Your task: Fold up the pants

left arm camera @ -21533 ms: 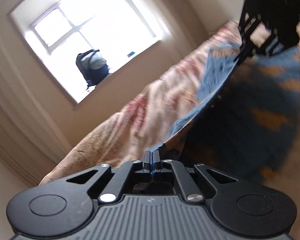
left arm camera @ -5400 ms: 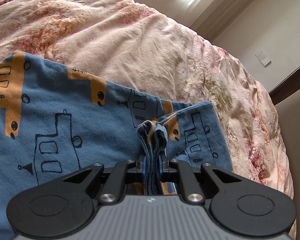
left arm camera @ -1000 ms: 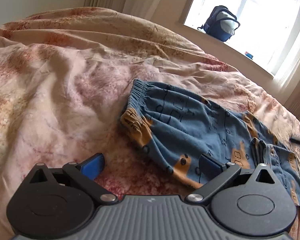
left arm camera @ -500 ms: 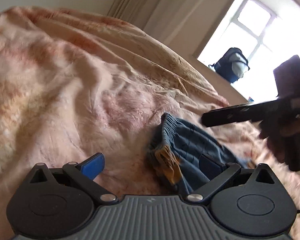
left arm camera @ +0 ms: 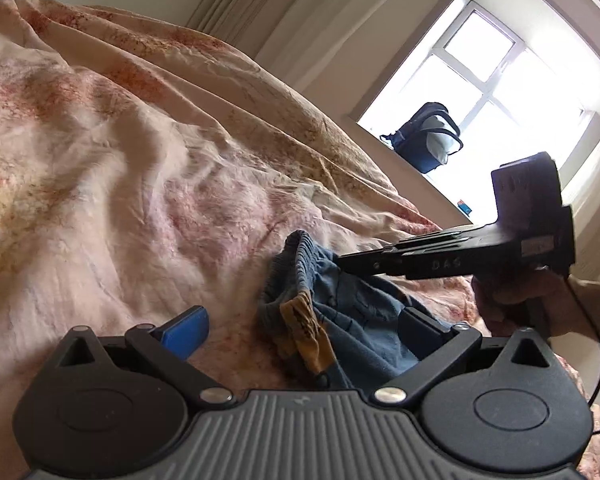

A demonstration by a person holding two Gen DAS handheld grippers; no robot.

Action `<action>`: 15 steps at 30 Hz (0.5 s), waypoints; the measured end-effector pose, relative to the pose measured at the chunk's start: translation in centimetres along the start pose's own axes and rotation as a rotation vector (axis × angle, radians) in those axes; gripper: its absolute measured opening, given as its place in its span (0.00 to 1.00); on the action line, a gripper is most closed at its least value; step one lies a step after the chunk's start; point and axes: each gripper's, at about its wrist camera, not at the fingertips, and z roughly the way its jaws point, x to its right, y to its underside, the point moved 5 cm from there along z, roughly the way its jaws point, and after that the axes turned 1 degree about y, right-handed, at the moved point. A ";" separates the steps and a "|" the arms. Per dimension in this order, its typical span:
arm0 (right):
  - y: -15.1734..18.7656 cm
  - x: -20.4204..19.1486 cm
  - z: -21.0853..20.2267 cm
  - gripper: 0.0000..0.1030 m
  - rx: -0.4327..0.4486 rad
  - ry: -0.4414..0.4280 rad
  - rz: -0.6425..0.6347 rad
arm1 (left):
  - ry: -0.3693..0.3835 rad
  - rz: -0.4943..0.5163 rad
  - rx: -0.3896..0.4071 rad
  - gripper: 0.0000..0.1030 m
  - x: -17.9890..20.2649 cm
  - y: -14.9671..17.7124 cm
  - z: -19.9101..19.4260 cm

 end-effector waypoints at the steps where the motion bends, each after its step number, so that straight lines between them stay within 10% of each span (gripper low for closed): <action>1: 0.1 0.0 0.1 0.07 0.004 0.015 -0.005 | 0.017 -0.004 -0.004 0.99 0.0 0.0 -0.1; 6: 0.9 0.9 0.6 0.06 0.005 0.028 0.033 | 0.121 -0.084 -0.032 0.88 -0.4 -0.4 0.4; 15: 1.0 1.0 1.0 0.06 0.003 0.028 0.041 | 0.043 -0.156 -0.078 0.52 -2.6 -0.4 2.2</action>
